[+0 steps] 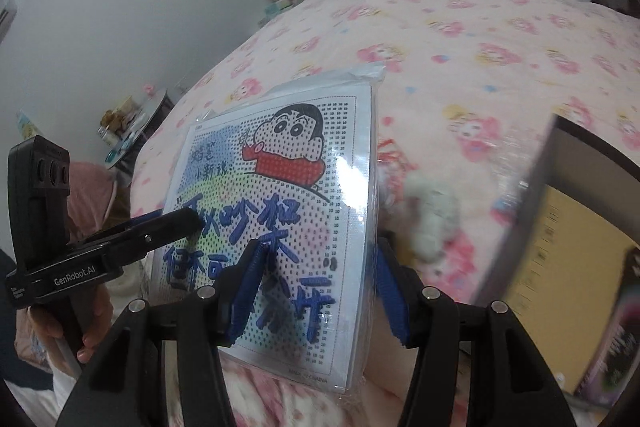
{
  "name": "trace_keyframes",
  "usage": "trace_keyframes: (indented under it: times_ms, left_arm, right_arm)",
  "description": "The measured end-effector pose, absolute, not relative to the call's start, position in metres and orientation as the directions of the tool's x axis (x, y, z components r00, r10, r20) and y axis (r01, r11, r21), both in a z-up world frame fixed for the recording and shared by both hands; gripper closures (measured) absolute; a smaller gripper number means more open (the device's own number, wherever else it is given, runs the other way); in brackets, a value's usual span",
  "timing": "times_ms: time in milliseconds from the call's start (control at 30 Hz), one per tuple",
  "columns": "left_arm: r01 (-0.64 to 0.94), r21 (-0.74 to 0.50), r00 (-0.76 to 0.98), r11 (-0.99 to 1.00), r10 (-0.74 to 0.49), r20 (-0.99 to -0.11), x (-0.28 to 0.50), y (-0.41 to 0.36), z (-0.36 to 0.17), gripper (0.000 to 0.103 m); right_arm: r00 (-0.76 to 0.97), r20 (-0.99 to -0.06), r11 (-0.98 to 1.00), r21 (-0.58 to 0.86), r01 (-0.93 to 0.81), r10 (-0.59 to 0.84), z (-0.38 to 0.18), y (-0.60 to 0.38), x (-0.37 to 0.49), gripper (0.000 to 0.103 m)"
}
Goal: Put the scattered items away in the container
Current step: 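Carry the bead kit over the cardboard box with the right gripper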
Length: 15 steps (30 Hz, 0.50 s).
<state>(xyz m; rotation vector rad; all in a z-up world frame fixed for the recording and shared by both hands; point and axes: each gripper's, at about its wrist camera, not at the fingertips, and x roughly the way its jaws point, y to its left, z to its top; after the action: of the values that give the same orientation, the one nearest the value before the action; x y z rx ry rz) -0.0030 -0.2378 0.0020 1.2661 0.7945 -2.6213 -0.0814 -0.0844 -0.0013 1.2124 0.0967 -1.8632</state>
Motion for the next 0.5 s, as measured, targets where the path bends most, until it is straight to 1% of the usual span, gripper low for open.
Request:
trace_keyframes:
  times_ms: [133,300,400,500]
  left_arm:
    - [0.238,-0.411,-0.638,-0.88,0.178,-0.749,-0.026,-0.183,0.021,0.046]
    - [0.129,-0.395,-0.643,-0.91,0.227,-0.732,-0.066,-0.122,0.04,0.046]
    - [0.088,-0.386,-0.635,-0.918,0.247,-0.732,-0.091,-0.092,0.038,0.046]
    - [0.075,-0.349,-0.617,-0.934,0.232,-0.752,-0.111,-0.067,0.027,0.046]
  right_arm:
    - [-0.194,-0.759,-0.66,0.374,0.652,-0.622,0.013,-0.017,-0.092,0.051]
    - [-0.266,-0.754,-0.718,0.362,0.595,-0.6,0.027,0.062,-0.11,0.051]
    - [-0.305,-0.758,-0.755,0.352,0.553,-0.577,0.024,0.094,-0.127,0.051]
    - [-0.322,-0.757,-0.778,0.37,0.507,-0.569,0.008,0.119,-0.145,0.051]
